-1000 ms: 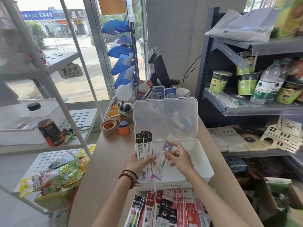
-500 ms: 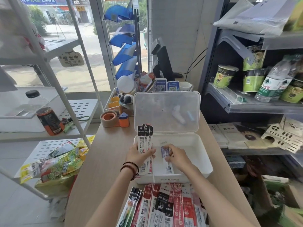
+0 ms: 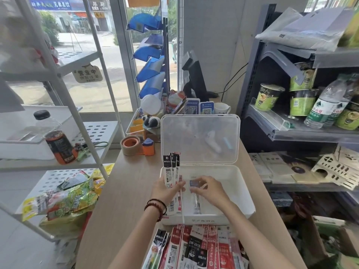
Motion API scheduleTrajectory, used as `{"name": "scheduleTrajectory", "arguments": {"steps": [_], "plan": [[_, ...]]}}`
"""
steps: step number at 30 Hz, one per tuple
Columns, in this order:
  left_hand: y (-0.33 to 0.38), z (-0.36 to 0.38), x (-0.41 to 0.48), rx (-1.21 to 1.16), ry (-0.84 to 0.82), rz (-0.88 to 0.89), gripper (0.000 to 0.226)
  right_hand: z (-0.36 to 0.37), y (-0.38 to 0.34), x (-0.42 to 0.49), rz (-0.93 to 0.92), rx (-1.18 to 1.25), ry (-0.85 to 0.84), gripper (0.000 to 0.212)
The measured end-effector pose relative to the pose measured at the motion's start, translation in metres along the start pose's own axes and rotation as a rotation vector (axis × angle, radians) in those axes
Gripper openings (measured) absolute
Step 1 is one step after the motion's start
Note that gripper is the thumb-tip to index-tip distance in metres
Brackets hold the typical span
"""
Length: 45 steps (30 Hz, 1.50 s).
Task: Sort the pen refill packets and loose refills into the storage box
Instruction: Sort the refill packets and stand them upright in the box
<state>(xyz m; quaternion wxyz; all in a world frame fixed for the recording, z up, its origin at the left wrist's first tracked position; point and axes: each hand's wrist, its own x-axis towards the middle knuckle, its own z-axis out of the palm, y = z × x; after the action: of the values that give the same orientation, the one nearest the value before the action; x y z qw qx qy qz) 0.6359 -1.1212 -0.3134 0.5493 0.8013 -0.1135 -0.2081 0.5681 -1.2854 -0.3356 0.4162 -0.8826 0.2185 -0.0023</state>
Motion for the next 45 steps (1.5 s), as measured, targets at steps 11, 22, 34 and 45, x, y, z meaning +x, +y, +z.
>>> {"name": "scheduleTrajectory", "arguments": {"steps": [11, 22, 34, 45], "plan": [[-0.003, 0.001, 0.002, -0.100, 0.084, -0.052, 0.015, 0.013, -0.039, -0.041, -0.014, 0.322, -0.127, 0.032], [-0.002, 0.008, -0.002, -0.076, 0.111, -0.052, 0.021, -0.021, -0.008, -0.028, -0.008, 0.227, 0.036, 0.016], [-0.007, 0.007, 0.000, 0.020, 0.090, -0.004, 0.029, -0.018, 0.014, -0.026, 0.040, 0.249, 0.165, 0.027], [-0.006, 0.002, -0.003, -0.015, 0.070, 0.008, 0.031, 0.009, -0.020, -0.034, -0.105, 0.457, 0.038, 0.024]]}}
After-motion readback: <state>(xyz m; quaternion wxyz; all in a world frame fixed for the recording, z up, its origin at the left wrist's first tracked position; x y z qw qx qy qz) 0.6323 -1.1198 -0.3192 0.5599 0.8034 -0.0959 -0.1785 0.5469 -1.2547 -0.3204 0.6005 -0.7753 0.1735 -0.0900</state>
